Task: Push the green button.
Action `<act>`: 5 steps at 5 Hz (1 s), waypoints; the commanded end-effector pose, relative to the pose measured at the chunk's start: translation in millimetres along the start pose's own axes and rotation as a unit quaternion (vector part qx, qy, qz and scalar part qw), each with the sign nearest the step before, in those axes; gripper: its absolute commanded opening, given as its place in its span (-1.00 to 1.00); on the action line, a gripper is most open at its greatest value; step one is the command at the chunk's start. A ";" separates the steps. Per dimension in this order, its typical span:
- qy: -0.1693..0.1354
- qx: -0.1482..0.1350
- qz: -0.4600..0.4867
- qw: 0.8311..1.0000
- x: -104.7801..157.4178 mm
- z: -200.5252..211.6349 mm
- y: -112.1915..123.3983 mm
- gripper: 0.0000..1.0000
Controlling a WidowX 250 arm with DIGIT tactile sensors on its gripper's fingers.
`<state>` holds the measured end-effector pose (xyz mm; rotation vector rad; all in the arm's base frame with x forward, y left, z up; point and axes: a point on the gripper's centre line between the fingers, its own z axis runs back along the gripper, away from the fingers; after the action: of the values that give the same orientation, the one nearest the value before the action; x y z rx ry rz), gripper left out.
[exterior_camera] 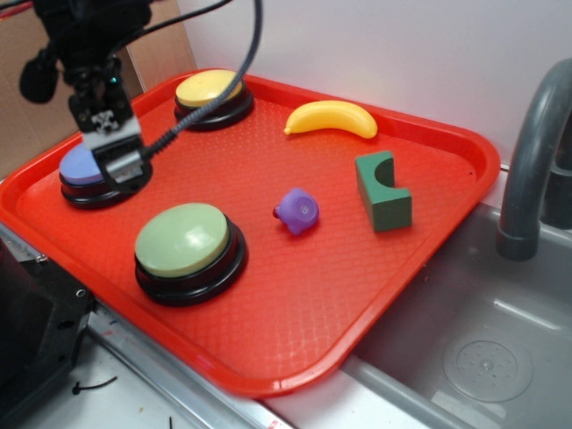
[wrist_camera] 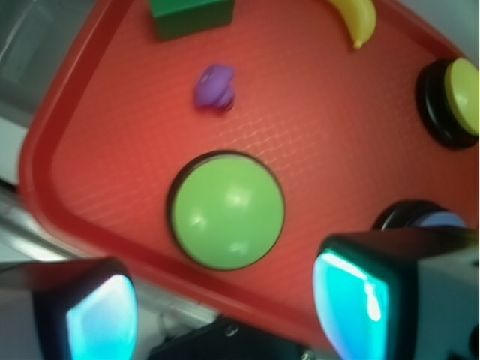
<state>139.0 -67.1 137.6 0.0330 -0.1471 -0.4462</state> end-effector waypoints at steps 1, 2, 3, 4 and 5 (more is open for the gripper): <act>0.002 -0.020 -0.005 1.000 -5.7 -45.4 8.7 1.00; 0.057 -0.022 -0.012 0.998 -2.1 -64.3 8.6 1.00; 0.055 -0.029 -0.029 0.998 6.3 -78.6 4.7 1.00; 0.054 -0.031 -0.037 0.997 11.7 -81.5 0.6 1.00; 0.049 -0.016 -0.038 0.998 16.8 -69.3 1.0 1.00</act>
<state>157.1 -66.6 60.8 0.0397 0.0177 -0.5183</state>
